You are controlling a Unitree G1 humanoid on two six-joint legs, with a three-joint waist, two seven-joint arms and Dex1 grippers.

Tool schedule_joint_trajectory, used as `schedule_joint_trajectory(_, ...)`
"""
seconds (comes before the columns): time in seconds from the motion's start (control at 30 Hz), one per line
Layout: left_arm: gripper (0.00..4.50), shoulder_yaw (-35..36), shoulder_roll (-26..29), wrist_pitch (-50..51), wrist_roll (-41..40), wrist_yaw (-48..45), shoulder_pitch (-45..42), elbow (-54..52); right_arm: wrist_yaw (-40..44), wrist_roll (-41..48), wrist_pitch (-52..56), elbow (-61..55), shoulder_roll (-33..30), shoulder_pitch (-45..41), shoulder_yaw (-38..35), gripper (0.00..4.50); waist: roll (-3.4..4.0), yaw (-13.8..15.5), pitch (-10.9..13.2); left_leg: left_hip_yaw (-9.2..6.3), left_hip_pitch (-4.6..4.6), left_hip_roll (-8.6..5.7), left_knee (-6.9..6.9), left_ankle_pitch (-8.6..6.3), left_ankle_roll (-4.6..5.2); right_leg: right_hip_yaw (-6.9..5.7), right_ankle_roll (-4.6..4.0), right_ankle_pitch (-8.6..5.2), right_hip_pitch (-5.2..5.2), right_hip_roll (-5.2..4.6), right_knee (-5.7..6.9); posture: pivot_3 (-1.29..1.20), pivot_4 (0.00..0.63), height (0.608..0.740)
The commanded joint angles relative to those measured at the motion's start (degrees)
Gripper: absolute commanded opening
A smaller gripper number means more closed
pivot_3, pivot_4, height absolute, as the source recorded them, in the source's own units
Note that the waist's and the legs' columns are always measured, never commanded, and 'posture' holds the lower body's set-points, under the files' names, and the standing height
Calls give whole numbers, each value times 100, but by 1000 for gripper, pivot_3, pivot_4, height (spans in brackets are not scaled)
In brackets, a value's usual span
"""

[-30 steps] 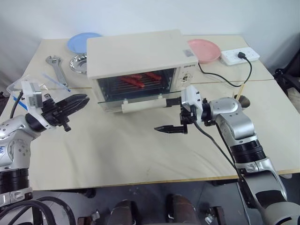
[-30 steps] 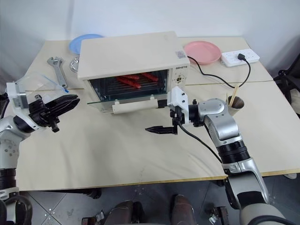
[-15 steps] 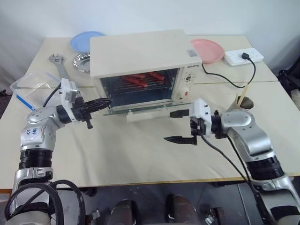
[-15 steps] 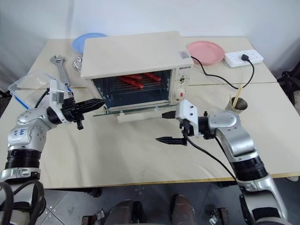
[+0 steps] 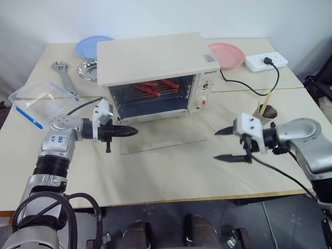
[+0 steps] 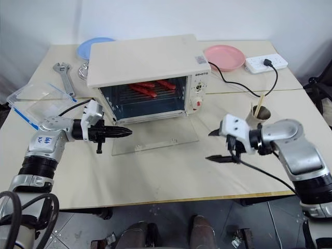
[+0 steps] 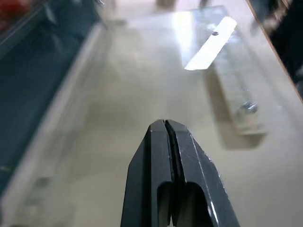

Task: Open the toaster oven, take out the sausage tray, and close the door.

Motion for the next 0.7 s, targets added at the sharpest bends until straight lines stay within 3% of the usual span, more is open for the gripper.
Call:
schedule_joint_trajectory(0.03, 18, -249, 83, -601, 423, -188, -112, 140, -190, 71, -40, -111, 78, -447, -261, 4500, 0, 7, 0, 0, 0, 2, 2, 0, 0, 0, 0, 0, 0, 0, 1, 0, 150, 740)
schedule_joint_trajectory(0.3, 18, -310, -17, -1670, 804, 29, -212, 520, -1326, -664, -185, -307, 1164, -1095, 394, 4500, 0, 6, -1, -3, -6, 4, 18, -4, 5, -1, -1, 0, -2, -1, 13, 0, 150, 740)
schedule_joint_trajectory(0.5, 18, 593, -501, -1985, -7, 630, -3, 235, -2362, -1559, -575, -103, 2148, -1358, 1003, 4500, 0, 3, -1, -9, -81, 4, 61, -4, 6, 1, -1, 1, -86, -6, 64, 0, 150, 740)
schedule_joint_trajectory(0.7, 18, 1389, -1025, -1624, -711, 1721, 975, -1022, -3406, -2804, -1116, 726, 2784, -1798, 1625, 4500, 0, -29, -1, -18, -84, 5, 62, -4, 5, -1, -1, 1, -87, -7, 73, 0, 150, 740)
